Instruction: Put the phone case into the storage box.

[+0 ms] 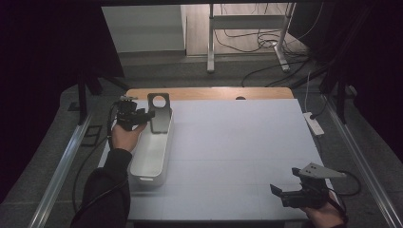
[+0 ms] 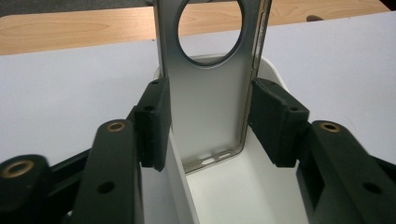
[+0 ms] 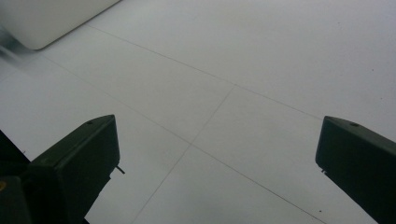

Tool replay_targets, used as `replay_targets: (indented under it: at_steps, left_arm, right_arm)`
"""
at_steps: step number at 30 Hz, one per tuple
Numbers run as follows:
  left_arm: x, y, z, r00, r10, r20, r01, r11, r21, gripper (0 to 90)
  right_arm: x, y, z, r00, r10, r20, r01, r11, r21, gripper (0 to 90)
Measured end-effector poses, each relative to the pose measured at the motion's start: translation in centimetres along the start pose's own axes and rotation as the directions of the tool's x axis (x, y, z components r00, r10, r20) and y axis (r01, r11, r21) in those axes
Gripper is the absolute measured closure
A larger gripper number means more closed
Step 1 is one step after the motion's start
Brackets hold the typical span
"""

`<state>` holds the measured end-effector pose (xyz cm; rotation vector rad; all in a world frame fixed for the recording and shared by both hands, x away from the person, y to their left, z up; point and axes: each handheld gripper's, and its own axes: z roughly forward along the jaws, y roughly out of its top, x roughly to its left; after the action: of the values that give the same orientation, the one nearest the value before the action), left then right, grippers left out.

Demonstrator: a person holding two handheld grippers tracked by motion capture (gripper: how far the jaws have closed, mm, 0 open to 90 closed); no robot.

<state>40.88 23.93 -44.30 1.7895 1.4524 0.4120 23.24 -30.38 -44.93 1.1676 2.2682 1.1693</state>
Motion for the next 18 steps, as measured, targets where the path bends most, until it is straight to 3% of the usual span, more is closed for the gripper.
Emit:
replay_targets:
  at_steps: [8,18]
  left_arm:
    - [-0.23,-0.08,-0.41,0.9998,-0.001,0.022,0.001,1.0000,-0.007,42.9]
    - [-0.72,-0.45,-0.74,0.9981,0.027,0.054,-0.027,0.9996,-0.007,32.4]
  right_arm:
    - [0.03,0.00,0.01,1.0000,-0.001,0.002,0.001,1.000,0.001,0.1]
    - [0.04,0.01,0.01,1.0000,-0.005,0.003,0.005,1.000,0.003,0.1]
